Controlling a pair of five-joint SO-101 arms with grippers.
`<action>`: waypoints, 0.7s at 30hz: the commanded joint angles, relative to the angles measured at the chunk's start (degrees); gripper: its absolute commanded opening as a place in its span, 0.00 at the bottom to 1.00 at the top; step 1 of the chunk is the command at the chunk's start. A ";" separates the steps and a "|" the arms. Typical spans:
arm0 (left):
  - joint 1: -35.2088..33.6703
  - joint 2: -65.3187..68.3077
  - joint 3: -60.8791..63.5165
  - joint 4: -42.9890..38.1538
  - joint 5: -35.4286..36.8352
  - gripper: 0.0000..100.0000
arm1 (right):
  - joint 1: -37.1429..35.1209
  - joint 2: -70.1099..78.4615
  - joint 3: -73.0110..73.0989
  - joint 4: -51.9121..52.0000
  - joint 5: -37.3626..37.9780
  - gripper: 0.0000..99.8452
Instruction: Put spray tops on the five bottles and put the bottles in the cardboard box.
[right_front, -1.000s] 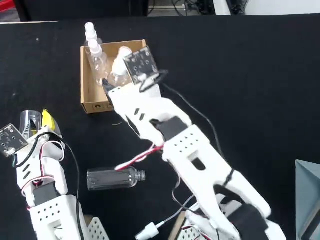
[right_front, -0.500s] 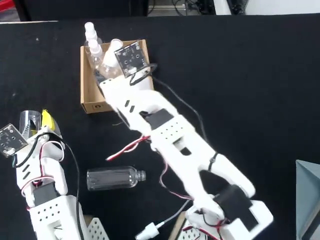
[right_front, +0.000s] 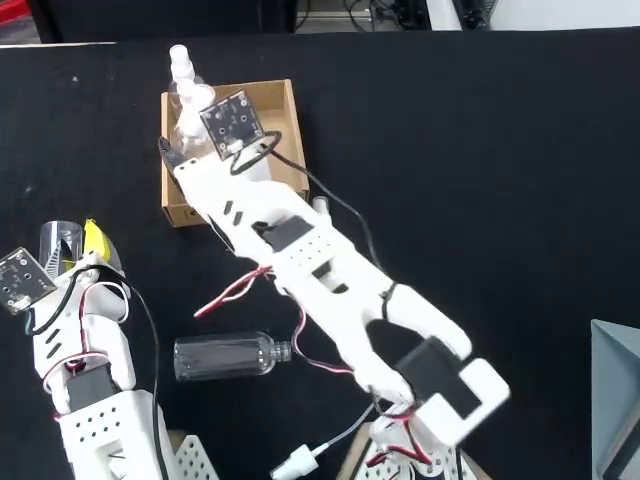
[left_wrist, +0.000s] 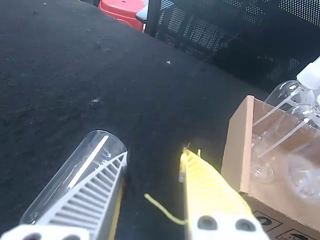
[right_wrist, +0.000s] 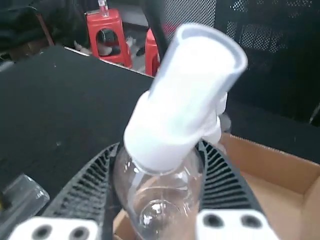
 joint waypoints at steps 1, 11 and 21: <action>0.22 -0.97 0.04 -1.41 -0.09 0.16 | -0.79 1.45 -5.49 -1.85 0.53 0.12; 0.22 -0.97 0.04 -1.41 -0.09 0.16 | -0.70 10.42 -9.54 -1.93 0.62 0.12; 0.22 -0.97 0.13 -1.41 -0.09 0.16 | -0.79 15.34 -10.68 -1.93 0.62 0.12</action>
